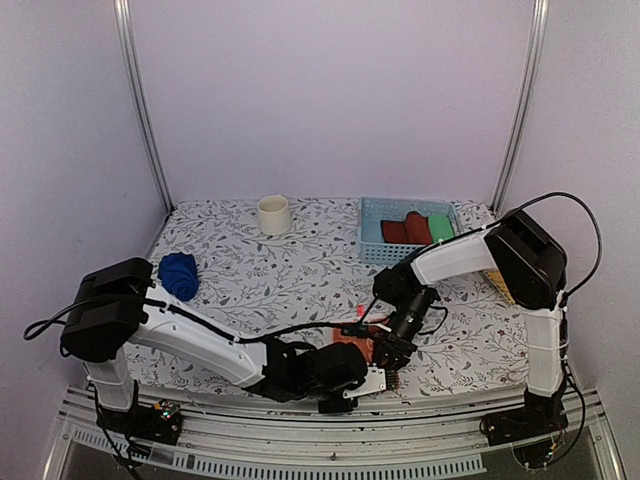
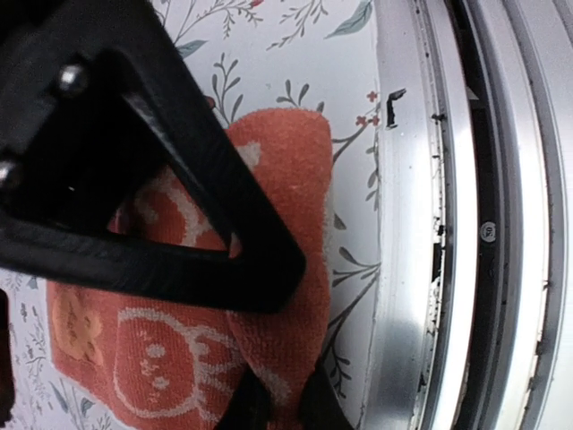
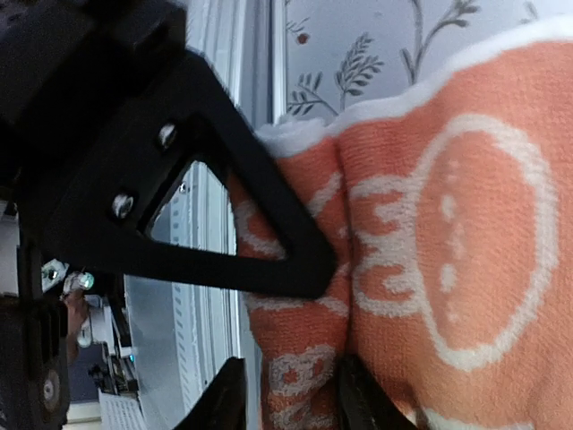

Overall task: Roll the towels
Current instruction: Roll the towel at the center of the board.

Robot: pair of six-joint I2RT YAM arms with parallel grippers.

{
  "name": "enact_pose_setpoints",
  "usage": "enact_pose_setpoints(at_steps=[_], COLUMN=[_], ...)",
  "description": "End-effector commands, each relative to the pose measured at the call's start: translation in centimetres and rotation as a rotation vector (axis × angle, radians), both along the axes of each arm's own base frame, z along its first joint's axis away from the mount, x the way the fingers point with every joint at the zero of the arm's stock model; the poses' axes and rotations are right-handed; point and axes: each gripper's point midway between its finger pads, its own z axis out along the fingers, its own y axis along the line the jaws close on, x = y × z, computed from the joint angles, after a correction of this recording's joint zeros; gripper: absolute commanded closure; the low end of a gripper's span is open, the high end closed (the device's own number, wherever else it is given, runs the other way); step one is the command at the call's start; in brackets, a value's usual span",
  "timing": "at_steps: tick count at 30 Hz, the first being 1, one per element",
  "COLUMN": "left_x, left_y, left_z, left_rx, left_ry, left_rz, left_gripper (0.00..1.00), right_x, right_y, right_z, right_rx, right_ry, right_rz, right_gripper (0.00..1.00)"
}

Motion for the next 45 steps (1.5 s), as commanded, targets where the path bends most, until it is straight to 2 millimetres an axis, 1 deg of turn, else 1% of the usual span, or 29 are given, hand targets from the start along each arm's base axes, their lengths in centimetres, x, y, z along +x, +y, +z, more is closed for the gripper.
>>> enact_pose_setpoints(at_steps=[1,4,6,8,9,10,11,13,15,16,17,19,22,25,27,28,31,34,37,40,43,45], left_x=[-1.8,-2.3,-2.5,-2.3,-2.2,-2.3,-2.2,-1.9,-1.7,-1.4,-1.4,-1.2,-0.9,-1.0,-1.0,-1.0,-0.9,-1.0,-0.9,-0.9,-0.9,-0.8], left_y=[0.2,0.3,0.4,0.2,0.1,0.2,0.2,0.0,-0.2,-0.4,-0.5,-0.6,-0.6,-0.7,-0.9,-1.0,-1.1,-0.9,-0.9,-0.9,-1.0,-1.0], left_z=[-0.2,-0.7,-1.0,-0.6,-0.5,-1.3,-1.6,-1.5,-1.7,-1.8,-2.0,-2.4,-2.8,-3.2,-3.3,-3.3,-3.4,-3.6,-3.5,-3.4,-3.5,-3.5], left_rx=[0.014,0.023,0.019,0.000,-0.009,0.002,0.000,-0.019,-0.030,-0.034,-0.030,-0.029,-0.043,-0.040,-0.043,-0.045,-0.049,-0.045,-0.050,-0.053,-0.056,-0.057], left_ry=[0.198,0.341,0.438,0.510,0.542,0.585,0.636,0.767,0.909,0.967,1.033,1.147,1.272,1.315,1.336,1.346,1.362,1.366,1.369,1.371,1.373,1.372], left_rz=[-0.006,0.013,0.028,0.045,0.048,0.053,0.068,0.093,0.122,0.146,0.161,0.202,0.246,0.255,0.259,0.263,0.285,0.299,0.303,0.302,0.299,0.298], left_gripper=[0.98,0.99,1.00,1.00,1.00,1.00,0.99,0.99,0.98,0.98,0.98,0.97,0.96,0.95,0.95,0.95,0.94,0.94,0.94,0.94,0.94,0.94], right_x=[2.7,4.9,6.4,8.0,8.6,8.7,8.5,7.7,6.5,5.5,4.4,2.5,-0.1,-0.8,0.1,0.4,0.8,0.2,-0.5,-0.7,-0.9,-0.9], right_y=[-0.4,-1.0,-1.8,-2.8,-3.4,-3.8,-4.2,-4.9,-5.4,-5.6,-5.8,-5.7,-5.3,-5.0,-5.3,-5.1,-3.8,-2.8,-2.5,-2.4,-2.4,-2.4], right_z=[4.9,9.4,11.8,13.8,15.2,16.1,16.7,18.2,19.2,19.4,19.0,17.7,14.4,9.8,6.9,6.0,4.7,3.4,1.7,0.3,-0.7,-1.3], right_rx=[0.098,0.162,0.187,0.202,0.215,0.231,0.253,0.308,0.356,0.386,0.401,0.407,0.358,0.243,0.144,0.127,0.125,0.131,0.107,0.092,0.087,0.077], right_ry=[-0.217,-0.331,-0.420,-0.546,-0.648,-0.716,-0.762,-0.839,-0.873,-0.875,-0.869,-0.908,-0.935,-0.995,-1.085,-1.109,-1.154,-1.163,-1.157,-1.158,-1.150,-1.144], right_rz=[-0.006,-0.085,-0.151,-0.209,-0.243,-0.266,-0.279,-0.287,-0.274,-0.248,-0.216,-0.121,0.015,0.115,0.157,0.172,0.195,0.238,0.284,0.304,0.314,0.320], right_gripper=[0.58,0.58,0.59,0.60,0.59,0.59,0.59,0.57,0.54,0.50,0.48,0.47,0.50,0.54,0.53,0.52,0.49,0.48,0.48,0.49,0.53,0.61])
